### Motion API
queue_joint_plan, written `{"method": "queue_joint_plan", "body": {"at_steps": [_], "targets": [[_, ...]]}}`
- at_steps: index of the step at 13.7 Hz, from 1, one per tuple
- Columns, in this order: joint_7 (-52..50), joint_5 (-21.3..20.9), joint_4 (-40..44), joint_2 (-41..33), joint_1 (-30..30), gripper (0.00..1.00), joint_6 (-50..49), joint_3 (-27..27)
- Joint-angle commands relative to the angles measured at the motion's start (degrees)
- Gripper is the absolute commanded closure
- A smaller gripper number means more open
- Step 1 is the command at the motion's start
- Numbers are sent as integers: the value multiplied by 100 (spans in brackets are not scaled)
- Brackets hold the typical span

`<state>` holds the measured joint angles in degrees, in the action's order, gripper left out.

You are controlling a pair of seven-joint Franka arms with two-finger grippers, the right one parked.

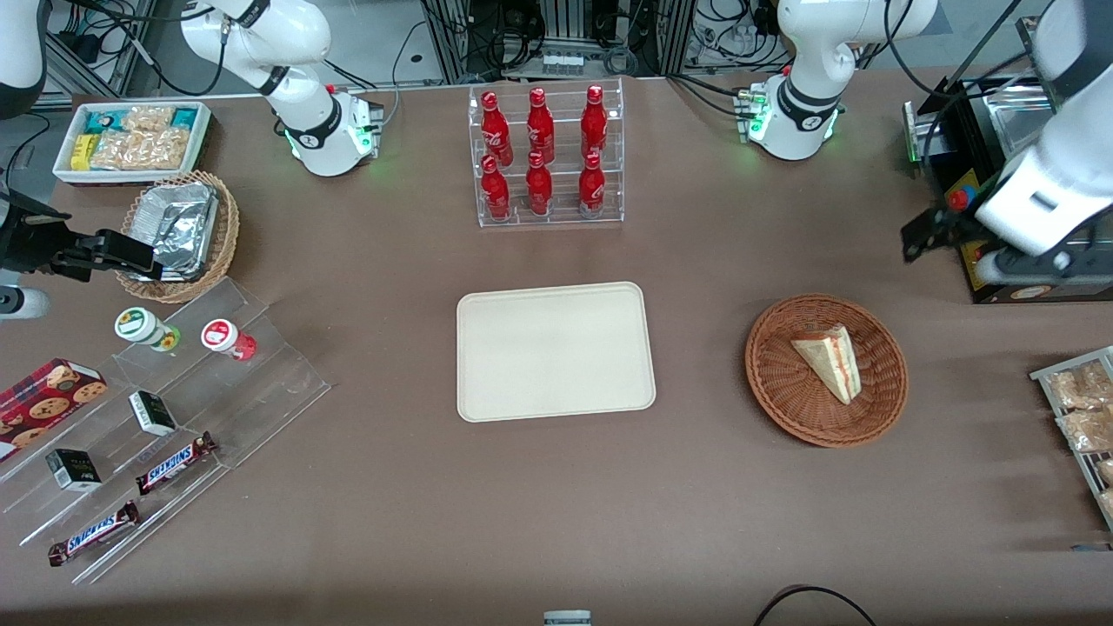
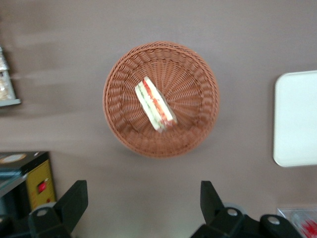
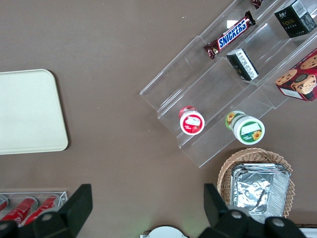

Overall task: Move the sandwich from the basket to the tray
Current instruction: 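Move the left gripper down over the wrapped sandwich in the wicker basket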

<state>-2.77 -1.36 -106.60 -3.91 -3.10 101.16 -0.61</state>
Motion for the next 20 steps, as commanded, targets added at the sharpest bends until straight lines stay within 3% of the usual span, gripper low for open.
{"method": "queue_joint_plan", "body": {"at_steps": [1, 4, 8, 20], "targets": [[-345, -5, -1439, -531, 116, 0, 1236, -1], [-1679, 4, -2073, -409, 108, 0, 2353, 61], [-2771, -22, -2145, 267, 55, 0, 2952, 26], [-3292, -31, -3252, 1226, 37, 0, 5370, -36]]}}
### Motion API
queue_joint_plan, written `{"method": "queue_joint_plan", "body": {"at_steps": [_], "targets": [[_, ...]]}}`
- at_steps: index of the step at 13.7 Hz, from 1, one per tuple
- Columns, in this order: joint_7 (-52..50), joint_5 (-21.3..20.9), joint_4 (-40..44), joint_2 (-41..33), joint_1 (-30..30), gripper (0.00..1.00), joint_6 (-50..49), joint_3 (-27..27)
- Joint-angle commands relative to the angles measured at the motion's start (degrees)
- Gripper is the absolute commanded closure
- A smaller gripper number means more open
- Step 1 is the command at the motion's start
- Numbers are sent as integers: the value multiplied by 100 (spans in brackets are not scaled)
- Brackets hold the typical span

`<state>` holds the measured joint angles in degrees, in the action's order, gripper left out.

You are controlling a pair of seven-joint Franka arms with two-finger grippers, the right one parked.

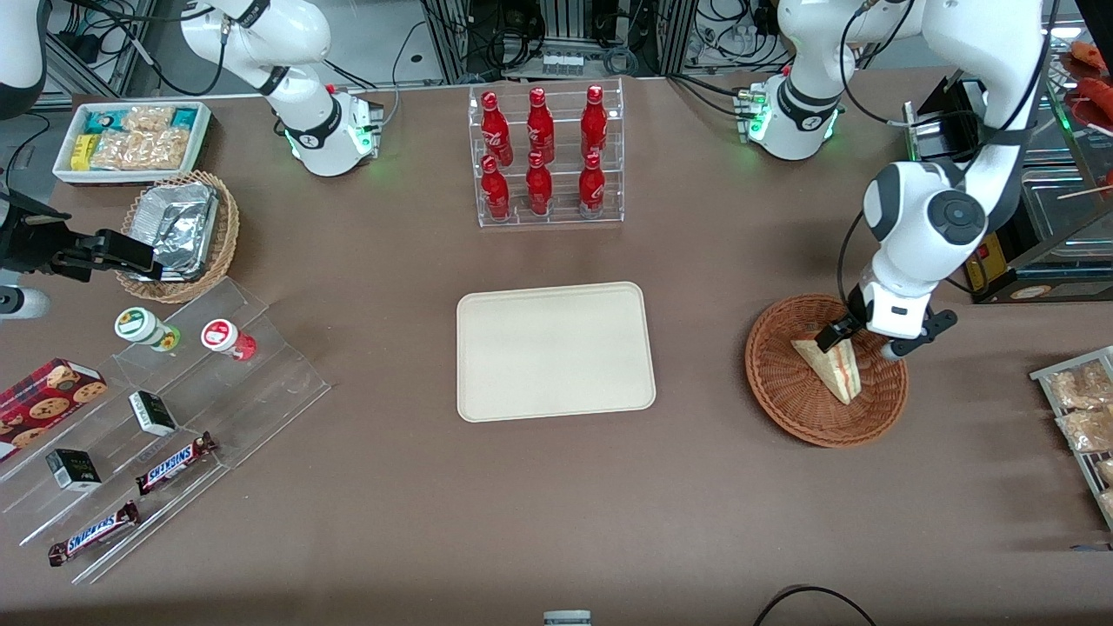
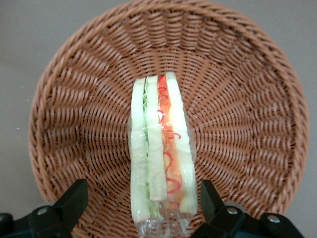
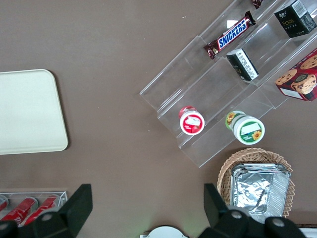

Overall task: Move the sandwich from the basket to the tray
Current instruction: 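Close the left gripper on the sandwich's wrapped edge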

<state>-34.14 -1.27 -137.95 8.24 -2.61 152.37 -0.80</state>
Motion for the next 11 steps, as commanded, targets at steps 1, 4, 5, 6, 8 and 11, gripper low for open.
{"method": "queue_joint_plan", "body": {"at_steps": [1, 4, 5, 6, 8, 11], "targets": [[-146, -40, -118, 80, -11, 0, 258, -17], [-146, -40, -100, 169, -11, 0, 337, -17], [-146, -40, -83, 204, -11, 5, 337, -17], [-146, -40, -57, 221, -11, 26, 337, -26], [-146, -40, 31, 274, -11, 85, 337, -26], [-128, -40, 181, 257, -11, 100, 276, -95]]}}
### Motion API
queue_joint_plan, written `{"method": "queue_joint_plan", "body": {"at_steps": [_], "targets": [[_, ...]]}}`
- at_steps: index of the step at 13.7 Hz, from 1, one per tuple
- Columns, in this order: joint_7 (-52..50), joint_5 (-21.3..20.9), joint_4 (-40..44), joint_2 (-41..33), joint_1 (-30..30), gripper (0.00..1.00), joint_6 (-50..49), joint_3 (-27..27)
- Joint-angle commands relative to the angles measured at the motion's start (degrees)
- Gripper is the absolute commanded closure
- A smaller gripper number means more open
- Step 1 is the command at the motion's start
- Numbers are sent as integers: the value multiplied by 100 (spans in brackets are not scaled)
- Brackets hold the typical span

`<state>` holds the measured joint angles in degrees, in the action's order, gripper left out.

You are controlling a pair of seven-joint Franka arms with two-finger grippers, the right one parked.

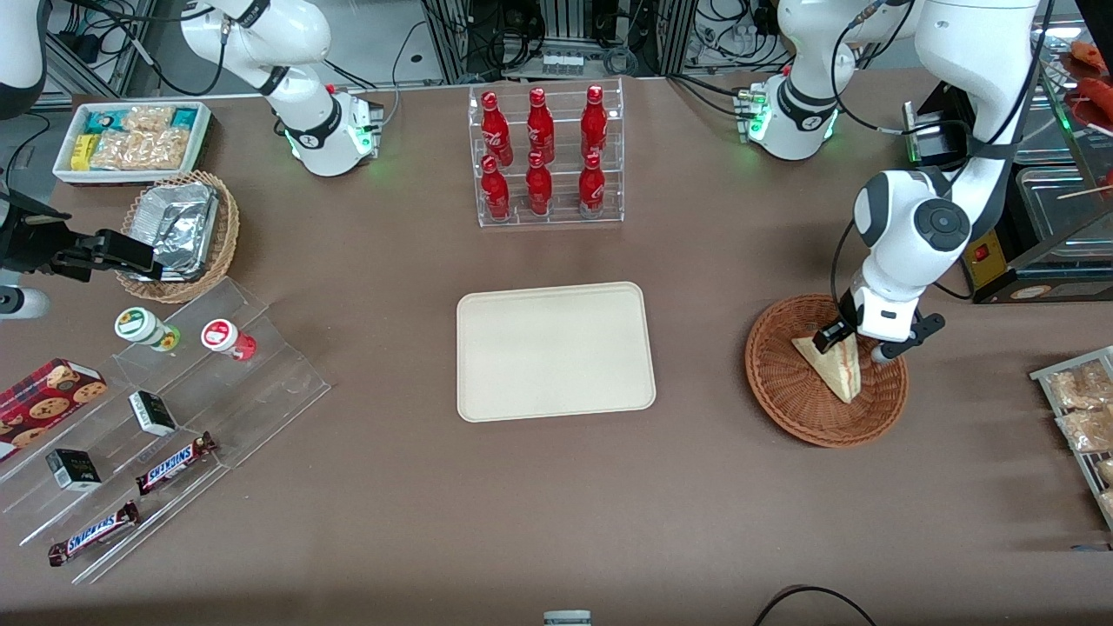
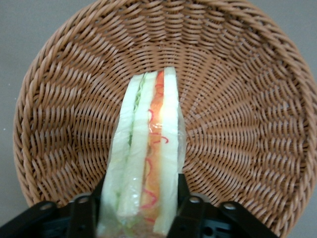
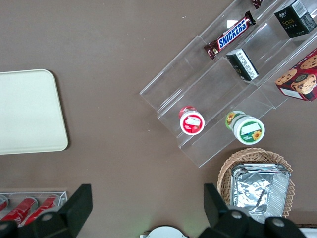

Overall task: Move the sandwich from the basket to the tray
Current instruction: 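Close the left gripper on the sandwich's wrapped edge, then lift the sandwich and carry it over the cream tray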

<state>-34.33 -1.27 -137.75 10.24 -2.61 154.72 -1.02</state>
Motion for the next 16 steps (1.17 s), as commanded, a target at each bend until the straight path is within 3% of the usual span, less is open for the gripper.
{"method": "queue_joint_plan", "body": {"at_steps": [1, 4, 8, 12, 16], "targets": [[-91, -40, 179, 5, -11, 100, 24, -108], [-74, -101, 450, -267, -99, 100, -606, -213], [-109, -286, 1248, -689, -589, 100, -2291, -240], [-188, -277, 2786, -357, -1695, 100, -4192, -267], [-1045, -207, 3543, 266, -2917, 100, -4459, -276]]}}
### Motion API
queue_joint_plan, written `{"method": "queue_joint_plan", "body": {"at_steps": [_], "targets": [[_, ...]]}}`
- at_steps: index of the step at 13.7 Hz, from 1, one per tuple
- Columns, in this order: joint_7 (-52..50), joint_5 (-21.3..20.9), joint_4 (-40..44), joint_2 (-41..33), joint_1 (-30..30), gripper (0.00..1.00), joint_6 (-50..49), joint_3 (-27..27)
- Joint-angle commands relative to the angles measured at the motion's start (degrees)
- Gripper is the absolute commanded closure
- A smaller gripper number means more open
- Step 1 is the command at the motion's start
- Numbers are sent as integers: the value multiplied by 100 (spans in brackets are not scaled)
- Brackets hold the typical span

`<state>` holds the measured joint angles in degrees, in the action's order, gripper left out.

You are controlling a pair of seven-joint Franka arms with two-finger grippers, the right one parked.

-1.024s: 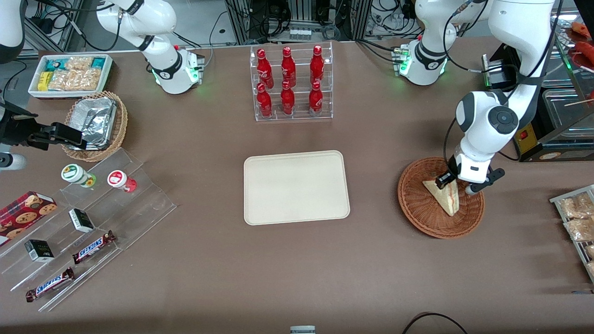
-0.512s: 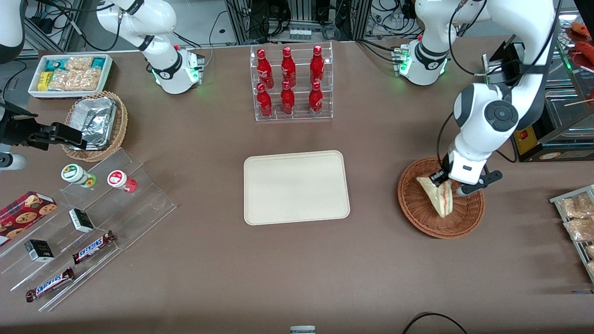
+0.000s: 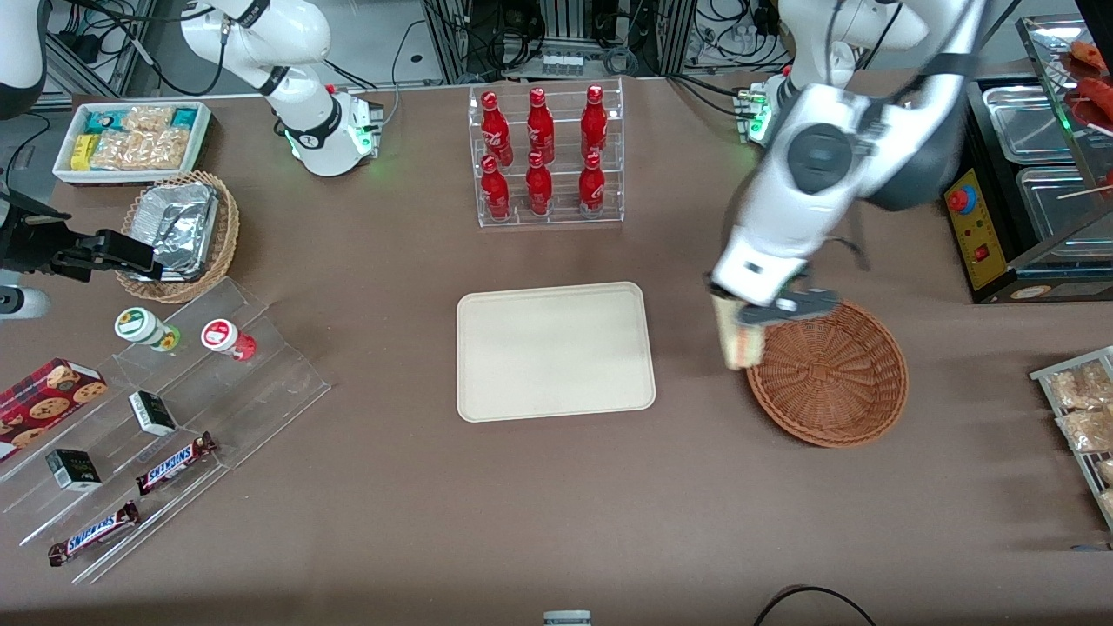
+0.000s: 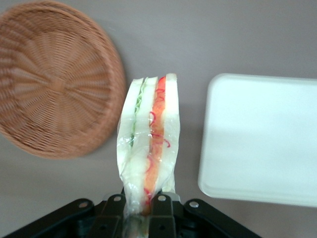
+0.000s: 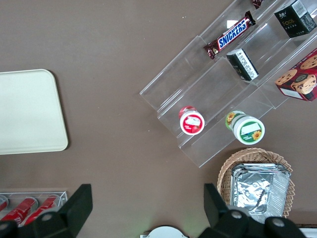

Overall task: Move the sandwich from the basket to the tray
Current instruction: 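Lift the sandwich and carry it over the cream tray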

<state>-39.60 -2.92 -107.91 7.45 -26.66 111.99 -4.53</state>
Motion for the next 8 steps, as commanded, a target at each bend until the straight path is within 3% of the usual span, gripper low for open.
{"method": "queue_joint_plan", "body": {"at_steps": [1, 3, 8], "targets": [[-749, -42, 892, 851, -803, 100, -187, 75], [-856, -33, 1647, 1615, -1278, 100, -213, 75], [-1567, -77, 2459, 2875, -1806, 100, 453, 84]]}}
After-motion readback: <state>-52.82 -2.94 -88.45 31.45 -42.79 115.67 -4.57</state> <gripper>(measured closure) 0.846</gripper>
